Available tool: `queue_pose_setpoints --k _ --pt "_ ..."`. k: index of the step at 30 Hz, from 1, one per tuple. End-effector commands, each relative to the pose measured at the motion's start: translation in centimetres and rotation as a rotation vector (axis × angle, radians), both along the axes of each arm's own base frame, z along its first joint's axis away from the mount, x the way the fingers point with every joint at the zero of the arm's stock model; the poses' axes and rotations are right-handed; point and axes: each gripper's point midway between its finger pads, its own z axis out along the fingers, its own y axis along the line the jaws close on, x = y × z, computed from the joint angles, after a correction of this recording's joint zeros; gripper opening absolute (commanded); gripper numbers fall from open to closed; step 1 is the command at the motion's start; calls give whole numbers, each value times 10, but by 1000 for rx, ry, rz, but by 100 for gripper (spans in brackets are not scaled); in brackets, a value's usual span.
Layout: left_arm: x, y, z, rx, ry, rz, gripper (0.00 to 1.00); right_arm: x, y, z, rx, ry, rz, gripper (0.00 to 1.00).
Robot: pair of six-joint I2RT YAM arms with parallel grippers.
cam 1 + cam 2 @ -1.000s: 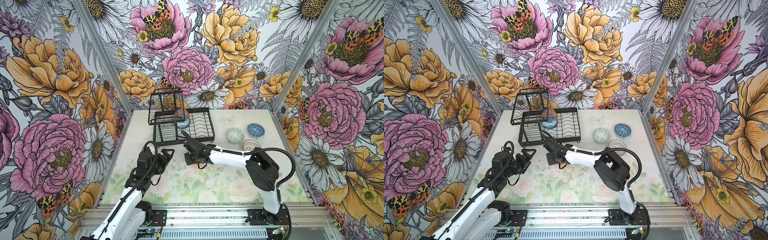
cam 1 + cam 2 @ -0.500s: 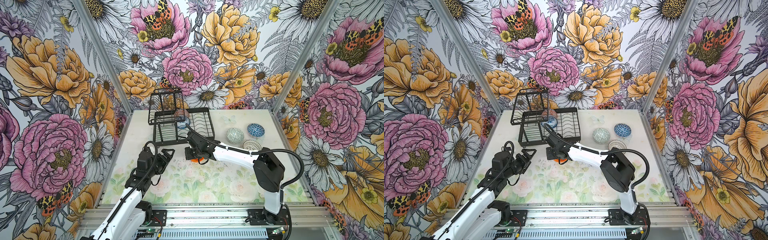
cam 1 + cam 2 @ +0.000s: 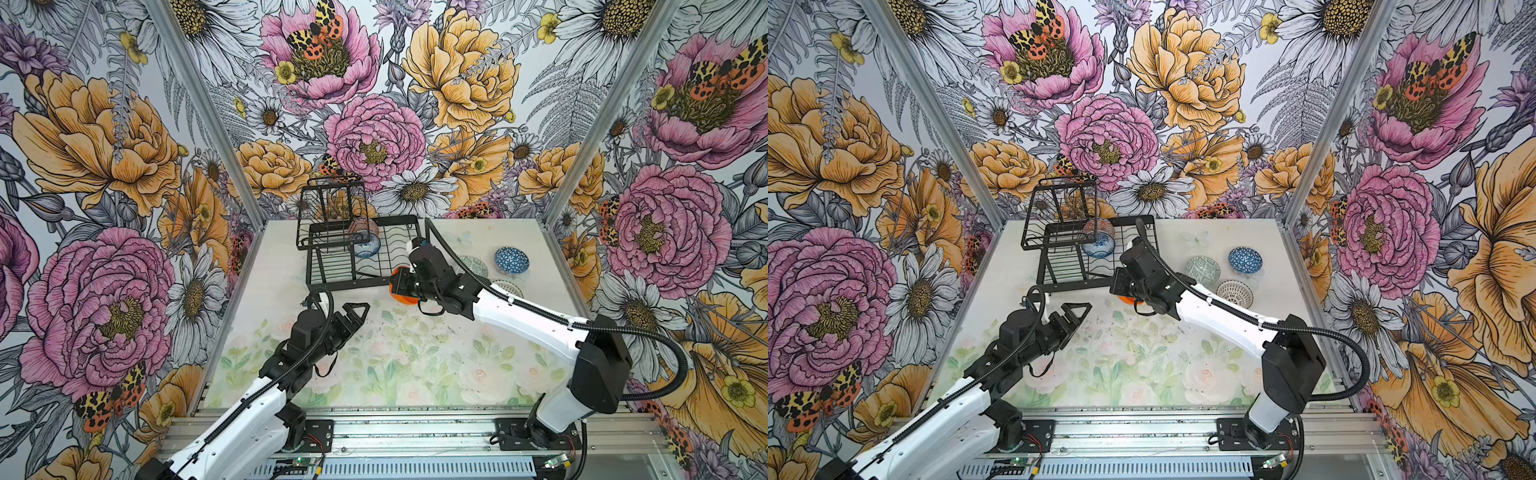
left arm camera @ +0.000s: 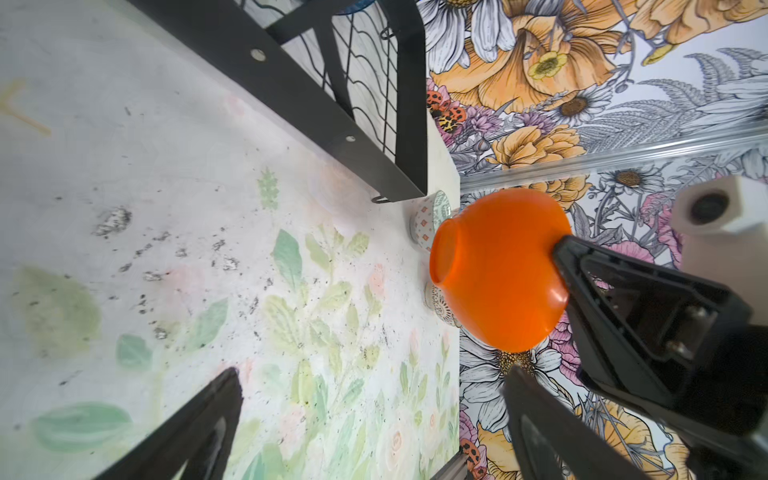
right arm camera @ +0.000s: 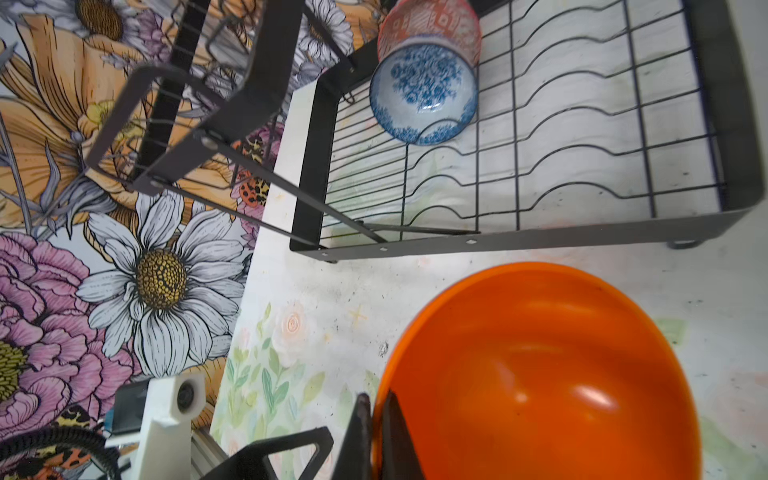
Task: Load bowls into a dish rack
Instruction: Pick up the bowl from the center of the table.
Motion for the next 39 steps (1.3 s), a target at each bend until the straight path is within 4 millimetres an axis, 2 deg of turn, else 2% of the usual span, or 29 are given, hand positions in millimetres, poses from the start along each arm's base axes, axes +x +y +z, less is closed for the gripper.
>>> queue_pose_setpoints --k 1,4,7,13,18,25,29,33,39 --pt "13 -7 31 3 -158 56 99 15 -18 51 176 -88 -161 0" --pt "17 -25 46 39 -223 15 99 27 -41 70 256 -117 -262 0" --pt "23 -43 55 57 -273 -26 99 31 -49 87 333 -142 -303 0" --pt "30 -77 71 110 -326 -96 99 43 -57 108 512 -183 -376 0" --pt "31 -79 70 145 -329 -85 99 61 -58 120 625 -244 -399 0" --pt "29 -61 72 198 -328 -59 99 74 -57 135 818 -377 -381 0" --pt "34 -53 75 198 -339 -44 99 77 -54 133 893 -391 -366 0" --pt "41 -62 81 209 -385 -64 99 79 -46 131 915 -358 -346 0" --pt "58 -82 86 280 -467 -81 99 76 -44 131 939 -318 -342 0"
